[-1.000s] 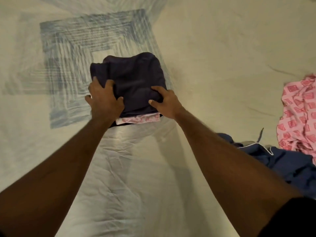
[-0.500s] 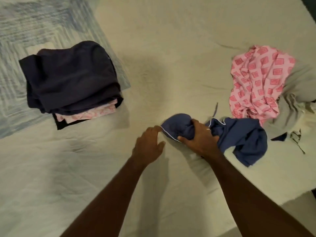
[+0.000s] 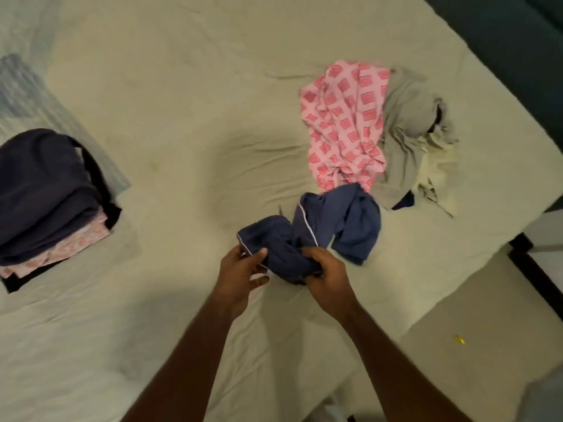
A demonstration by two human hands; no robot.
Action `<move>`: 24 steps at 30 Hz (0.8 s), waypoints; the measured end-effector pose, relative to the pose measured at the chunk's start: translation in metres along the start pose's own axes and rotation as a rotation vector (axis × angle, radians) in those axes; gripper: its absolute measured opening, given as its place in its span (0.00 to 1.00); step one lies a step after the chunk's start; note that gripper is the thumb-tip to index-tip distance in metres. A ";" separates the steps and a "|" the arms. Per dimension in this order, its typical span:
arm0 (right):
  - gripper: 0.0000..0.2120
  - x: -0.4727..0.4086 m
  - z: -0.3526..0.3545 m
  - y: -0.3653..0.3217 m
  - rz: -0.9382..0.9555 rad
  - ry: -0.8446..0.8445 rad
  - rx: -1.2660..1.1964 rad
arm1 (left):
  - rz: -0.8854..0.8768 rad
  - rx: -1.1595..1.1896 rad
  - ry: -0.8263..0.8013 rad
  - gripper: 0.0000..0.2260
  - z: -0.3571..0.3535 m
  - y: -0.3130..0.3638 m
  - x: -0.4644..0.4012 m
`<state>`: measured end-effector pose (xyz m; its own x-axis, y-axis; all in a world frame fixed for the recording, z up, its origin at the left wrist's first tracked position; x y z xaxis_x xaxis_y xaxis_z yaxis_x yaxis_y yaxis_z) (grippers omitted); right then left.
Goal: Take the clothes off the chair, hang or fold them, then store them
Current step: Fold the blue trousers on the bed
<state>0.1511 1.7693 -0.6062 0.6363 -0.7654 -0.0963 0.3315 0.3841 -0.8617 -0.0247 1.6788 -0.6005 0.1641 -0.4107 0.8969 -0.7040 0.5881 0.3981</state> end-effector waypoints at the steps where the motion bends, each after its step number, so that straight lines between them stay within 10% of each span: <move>1: 0.19 0.001 0.013 0.001 0.005 0.020 -0.022 | -0.018 -0.083 -0.023 0.08 -0.012 0.002 0.003; 10: 0.29 0.037 0.082 0.023 -0.175 0.150 -0.078 | -0.380 -0.629 -0.235 0.25 -0.117 -0.017 0.006; 16: 0.47 0.081 0.084 0.034 -0.374 0.394 -0.393 | -0.966 -1.736 -0.063 0.28 -0.146 -0.070 0.011; 21: 0.19 0.103 0.057 0.077 -0.505 0.413 -0.218 | -1.012 -1.700 -0.056 0.18 -0.138 -0.073 -0.026; 24: 0.18 0.120 0.054 0.107 -0.552 0.557 -0.278 | -1.119 -1.604 0.076 0.19 -0.138 -0.061 -0.045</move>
<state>0.3008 1.7469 -0.6831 -0.0292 -0.9779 0.2069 0.2639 -0.2072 -0.9420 0.1064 1.7577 -0.6389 0.0729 -0.9866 0.1457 0.8891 0.1305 0.4387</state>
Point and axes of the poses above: each hand's wrist, its own x-axis away from the middle knuckle, its own z-axis out of the back of the hand, y = z × x, the point moved 4 cm from there along -x, towards the middle knuckle, and after that the axes turned 15 degrees about z, right-handed, at the moved point
